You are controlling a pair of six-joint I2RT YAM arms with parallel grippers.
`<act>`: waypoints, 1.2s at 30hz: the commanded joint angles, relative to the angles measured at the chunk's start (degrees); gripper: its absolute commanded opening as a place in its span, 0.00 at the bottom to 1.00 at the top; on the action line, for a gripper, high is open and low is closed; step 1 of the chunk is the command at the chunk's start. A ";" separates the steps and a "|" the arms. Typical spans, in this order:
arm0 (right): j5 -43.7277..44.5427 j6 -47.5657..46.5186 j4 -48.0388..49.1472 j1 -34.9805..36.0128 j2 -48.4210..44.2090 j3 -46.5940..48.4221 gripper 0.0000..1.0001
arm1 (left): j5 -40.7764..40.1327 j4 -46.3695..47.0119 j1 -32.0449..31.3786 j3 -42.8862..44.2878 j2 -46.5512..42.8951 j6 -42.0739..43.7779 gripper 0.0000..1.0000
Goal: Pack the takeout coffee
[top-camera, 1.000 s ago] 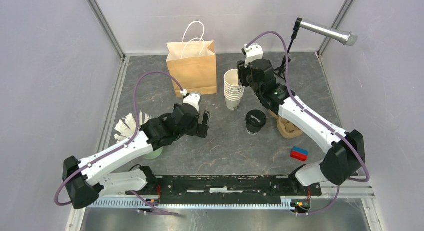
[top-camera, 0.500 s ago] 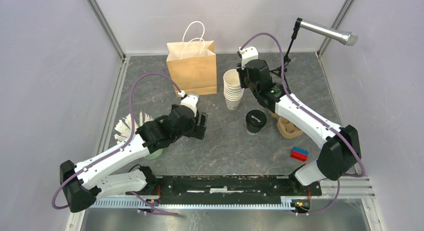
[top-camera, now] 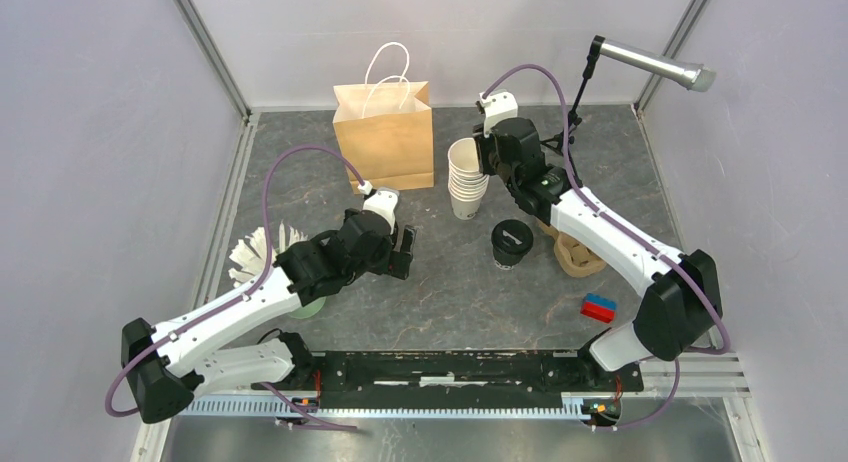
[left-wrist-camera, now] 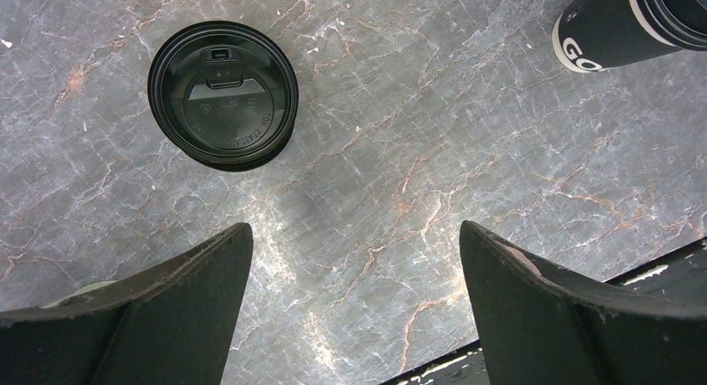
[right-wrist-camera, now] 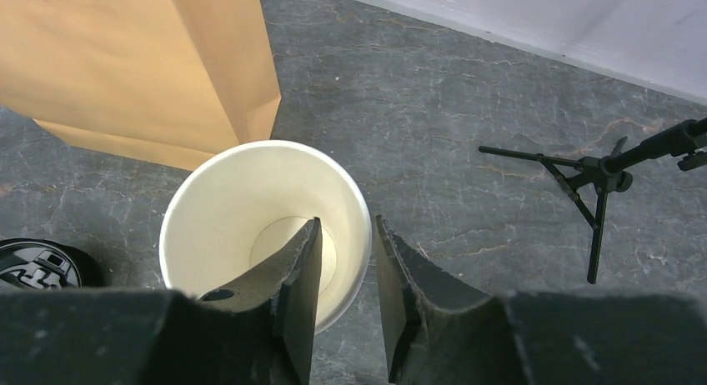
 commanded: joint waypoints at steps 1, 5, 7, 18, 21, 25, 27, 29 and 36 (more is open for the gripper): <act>1.01 0.57 1.12 -0.28 0.72 2.59 0.37 | -1.42 0.92 0.15 -0.46 -0.84 2.59 1.00; 0.72 0.36 1.20 -0.34 1.14 2.56 0.33 | -1.42 0.97 0.10 -0.77 -0.86 2.50 1.00; 0.96 0.06 1.13 -0.34 1.20 2.72 0.32 | -1.56 0.97 0.11 -0.69 -0.73 2.50 1.00; 0.91 -0.76 1.44 -0.86 1.89 3.20 0.20 | -2.12 1.14 0.11 -0.57 0.05 2.79 1.00; 0.73 -0.82 1.52 -0.95 1.92 3.96 0.10 | -2.04 1.49 0.09 -0.78 0.44 2.83 1.00; -1.44 0.97 1.33 -1.51 1.35 5.44 0.00 | -2.25 1.41 0.12 -0.62 1.07 2.93 1.00; -4.07 3.35 2.05 -2.13 0.62 5.50 0.00 | -2.47 1.50 0.11 -0.64 1.16 2.92 1.00; -5.97 5.60 2.73 -2.81 -0.30 5.37 0.00 | -2.56 1.42 0.11 -0.59 1.18 3.04 1.00; -14.83 13.57 3.82 -6.47 -1.09 5.07 0.00 | -2.77 1.32 0.11 -0.71 0.75 3.00 1.00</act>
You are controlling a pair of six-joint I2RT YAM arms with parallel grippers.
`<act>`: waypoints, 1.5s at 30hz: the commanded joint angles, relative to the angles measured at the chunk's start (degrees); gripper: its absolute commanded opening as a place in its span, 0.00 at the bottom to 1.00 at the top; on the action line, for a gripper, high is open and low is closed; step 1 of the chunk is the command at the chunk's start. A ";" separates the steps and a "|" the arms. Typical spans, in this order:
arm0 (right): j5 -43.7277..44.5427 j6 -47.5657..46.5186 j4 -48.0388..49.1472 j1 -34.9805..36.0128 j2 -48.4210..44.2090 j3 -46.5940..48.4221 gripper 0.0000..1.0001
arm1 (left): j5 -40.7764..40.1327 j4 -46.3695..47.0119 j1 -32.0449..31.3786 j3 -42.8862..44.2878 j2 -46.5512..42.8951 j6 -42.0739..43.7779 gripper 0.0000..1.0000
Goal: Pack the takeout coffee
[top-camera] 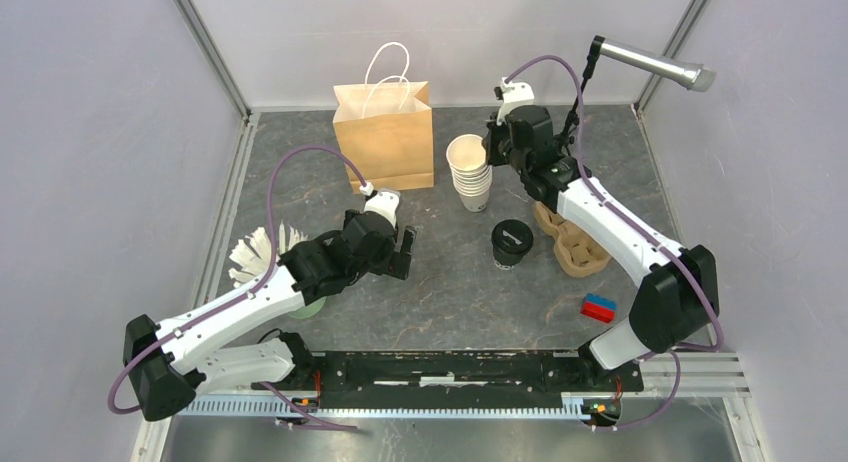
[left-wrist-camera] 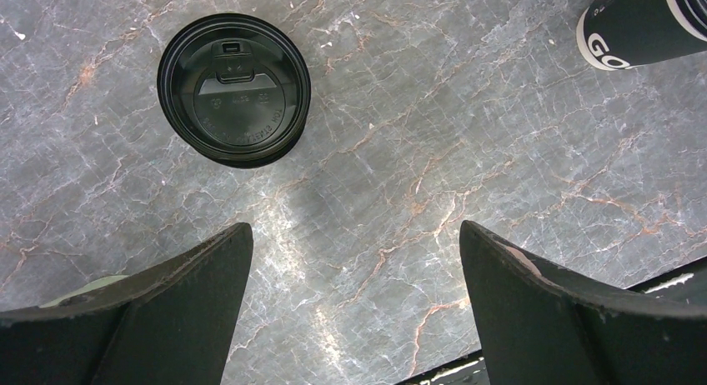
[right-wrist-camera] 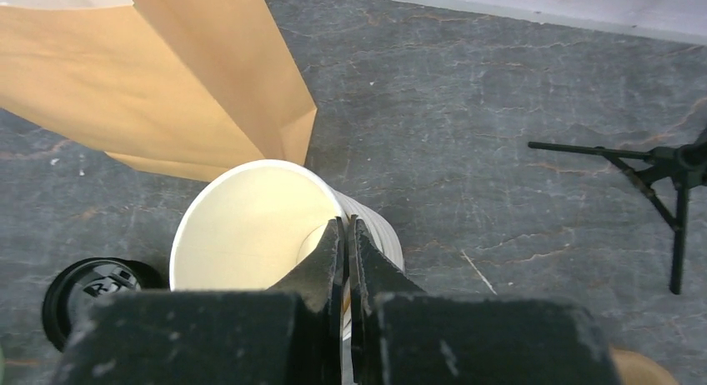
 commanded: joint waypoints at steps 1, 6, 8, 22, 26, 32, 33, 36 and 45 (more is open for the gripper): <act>-7.87 7.06 4.72 -1.99 -3.20 2.44 0.00 | -1.34 1.28 0.11 -0.06 -0.21 3.01 1.00; -13.31 11.97 6.36 -4.61 -5.35 1.14 0.00 | -2.44 1.46 0.19 0.52 0.03 1.79 1.00; -15.99 14.14 7.68 -5.83 -6.19 0.21 0.00 | -3.04 2.26 0.19 0.72 0.05 0.06 1.00; -30.82 24.73 16.97 -10.23 -6.84 -9.33 0.00 | 7.95 6.43 8.44 14.66 12.11 -14.64 0.79; -32.31 25.13 17.32 -10.37 -6.89 -11.07 0.00 | 20.36 18.37 15.66 10.78 12.35 -21.44 0.75; -33.00 25.44 18.03 -10.47 -7.35 -12.81 0.00 | 25.58 27.38 18.02 10.08 15.50 -23.92 0.74; -33.21 25.47 18.09 -10.51 -7.32 -12.99 0.00 | 25.81 27.32 18.03 10.65 16.26 -23.92 0.74; -33.80 26.13 19.17 -10.65 -7.56 -13.89 0.00 | 25.65 27.93 18.00 11.11 18.27 -24.26 0.74; -34.02 25.95 20.08 -10.73 -7.59 -15.48 0.00 | 25.49 31.67 18.03 11.29 20.81 -25.23 0.73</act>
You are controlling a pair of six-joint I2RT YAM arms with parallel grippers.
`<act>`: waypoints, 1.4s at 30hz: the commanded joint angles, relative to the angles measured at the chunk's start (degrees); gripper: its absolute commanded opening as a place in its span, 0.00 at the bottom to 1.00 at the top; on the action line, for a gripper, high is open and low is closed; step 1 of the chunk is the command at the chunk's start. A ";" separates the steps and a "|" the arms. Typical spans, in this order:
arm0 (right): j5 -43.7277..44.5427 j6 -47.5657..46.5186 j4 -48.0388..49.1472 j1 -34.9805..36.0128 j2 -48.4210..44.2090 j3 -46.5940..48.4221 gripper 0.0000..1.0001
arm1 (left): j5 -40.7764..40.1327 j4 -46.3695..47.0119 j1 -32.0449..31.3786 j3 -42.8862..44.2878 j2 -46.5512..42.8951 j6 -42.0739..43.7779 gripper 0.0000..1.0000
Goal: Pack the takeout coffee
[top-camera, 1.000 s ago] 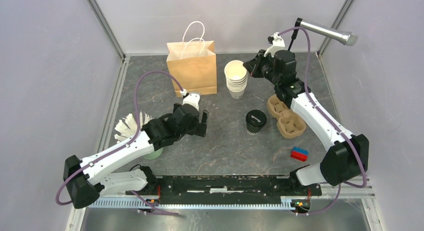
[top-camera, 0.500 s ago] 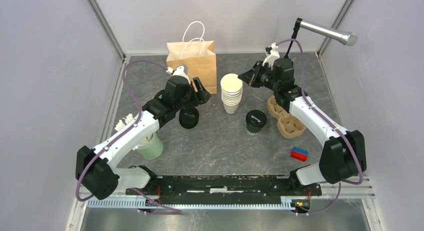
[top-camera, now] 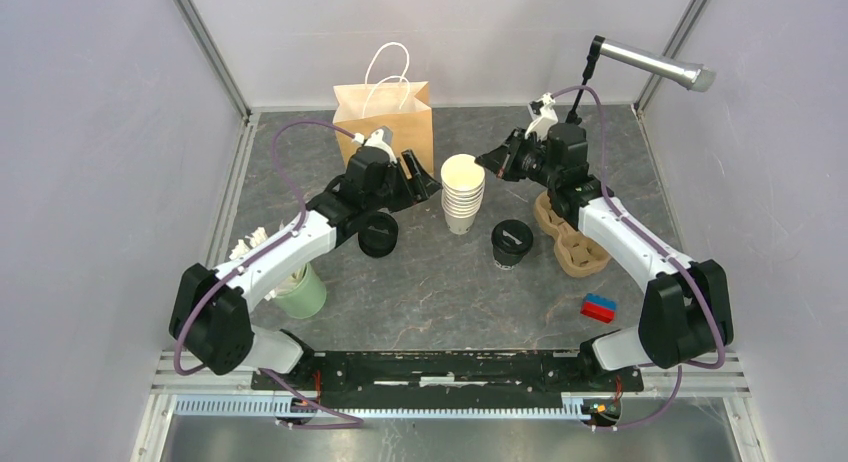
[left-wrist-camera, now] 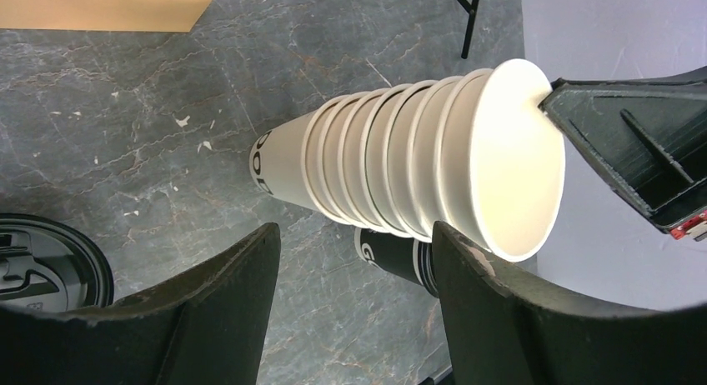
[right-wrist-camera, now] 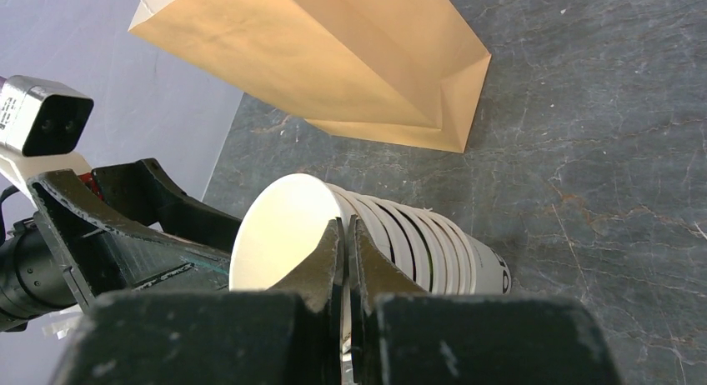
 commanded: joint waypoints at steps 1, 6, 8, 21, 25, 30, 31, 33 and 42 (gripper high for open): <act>-1.09 0.80 4.61 -0.29 -2.11 -0.35 0.00 | 1.05 5.07 -0.13 1.92 0.69 -3.07 0.73; -0.89 0.56 4.48 -0.27 -2.03 -0.29 0.00 | 1.81 6.15 -0.13 1.78 1.63 -3.81 0.73; -0.86 0.40 4.32 -0.24 -2.00 -0.41 0.00 | 2.08 6.92 -0.12 1.26 1.51 -4.20 0.73; 7.36 -11.05 -7.98 -0.20 -1.77 4.76 0.35 | 3.28 8.16 -0.15 1.93 4.64 -4.65 0.72; 13.19 -17.36 -15.22 -0.23 -2.64 9.11 0.47 | 3.67 8.19 -0.12 2.63 5.21 -4.22 0.72; 14.65 -27.38 -19.71 -0.05 -4.26 13.23 0.63 | 3.75 8.09 -0.16 3.47 5.93 -3.45 0.73; 13.68 -29.27 -19.86 0.17 -4.62 13.66 0.64 | 3.76 8.15 -0.11 3.51 5.99 -3.34 0.73; 11.10 -33.29 -20.50 0.58 -4.93 14.83 0.64 | 3.62 8.09 -0.15 3.51 6.04 -3.16 0.73; 6.60 -52.10 -24.66 8.99 -2.08 17.28 0.63 | 3.44 7.75 -0.12 3.87 6.22 -2.72 0.73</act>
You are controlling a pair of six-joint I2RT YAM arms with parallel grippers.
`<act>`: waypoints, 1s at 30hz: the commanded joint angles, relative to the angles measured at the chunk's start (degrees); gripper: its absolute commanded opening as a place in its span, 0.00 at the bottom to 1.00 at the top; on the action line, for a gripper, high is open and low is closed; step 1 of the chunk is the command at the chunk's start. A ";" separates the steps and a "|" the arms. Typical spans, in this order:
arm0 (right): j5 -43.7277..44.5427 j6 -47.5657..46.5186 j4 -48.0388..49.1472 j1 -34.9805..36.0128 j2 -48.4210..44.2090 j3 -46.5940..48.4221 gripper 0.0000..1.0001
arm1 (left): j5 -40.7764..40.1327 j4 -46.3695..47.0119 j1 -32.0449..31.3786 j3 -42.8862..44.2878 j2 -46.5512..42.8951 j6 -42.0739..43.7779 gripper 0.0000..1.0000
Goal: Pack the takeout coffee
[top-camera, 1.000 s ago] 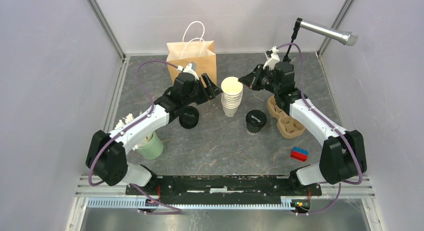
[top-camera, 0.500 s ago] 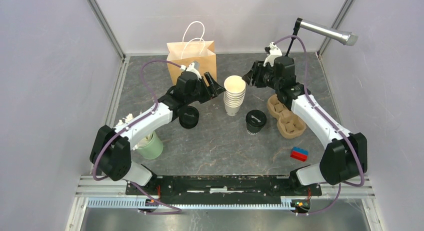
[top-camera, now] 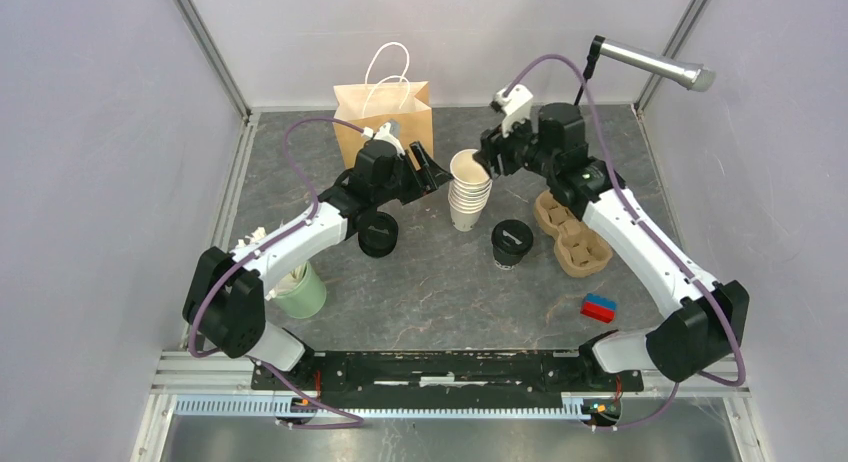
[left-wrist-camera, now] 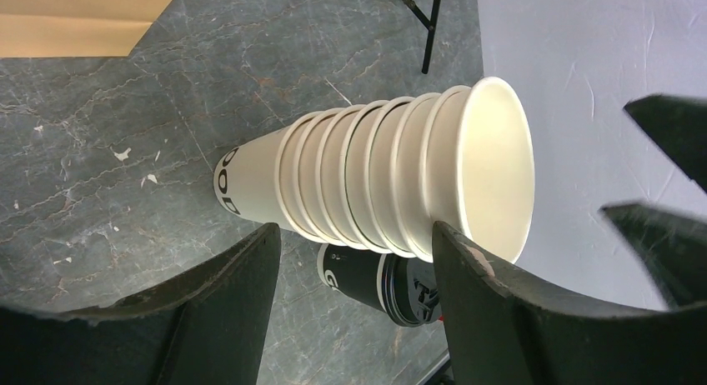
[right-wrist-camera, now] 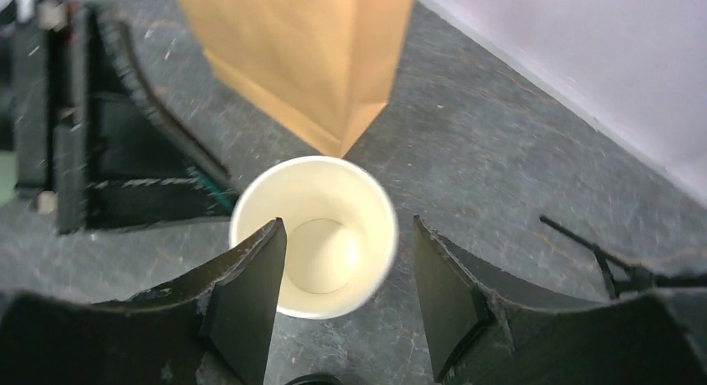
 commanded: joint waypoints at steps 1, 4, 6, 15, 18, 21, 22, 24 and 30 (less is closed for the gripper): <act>-2.75 -12.82 -3.09 4.67 1.63 2.39 0.63 | 0.32 0.34 -0.20 1.67 0.44 0.82 0.73; -3.82 -15.96 -3.18 5.95 1.99 1.69 0.60 | 0.21 -0.06 -0.15 1.74 0.22 1.15 0.73; -4.17 -17.99 -3.37 6.58 2.13 1.50 0.59 | 0.19 -0.26 -0.13 1.75 0.00 1.31 0.73; -4.73 -22.50 -6.31 8.14 5.14 3.36 0.56 | 0.28 -0.42 -0.17 1.83 0.04 1.52 0.73; -5.21 -22.59 -5.99 8.21 5.27 3.39 0.51 | 0.39 -0.41 -0.13 1.83 0.04 1.44 0.73; -5.63 -22.63 -5.60 8.31 5.33 3.32 0.40 | 0.42 -0.38 -0.16 1.83 0.09 1.44 0.73; -5.94 -22.59 -5.33 8.31 5.27 3.18 0.35 | 0.46 -0.40 -0.14 1.75 0.15 1.39 0.73; -6.58 -22.59 -5.09 8.31 5.32 3.09 0.23 | 0.48 -0.18 -0.13 1.66 0.23 1.35 0.73; -8.59 -22.25 -3.74 8.31 4.44 1.97 0.00 | 1.05 0.83 -0.13 1.27 1.18 0.88 0.73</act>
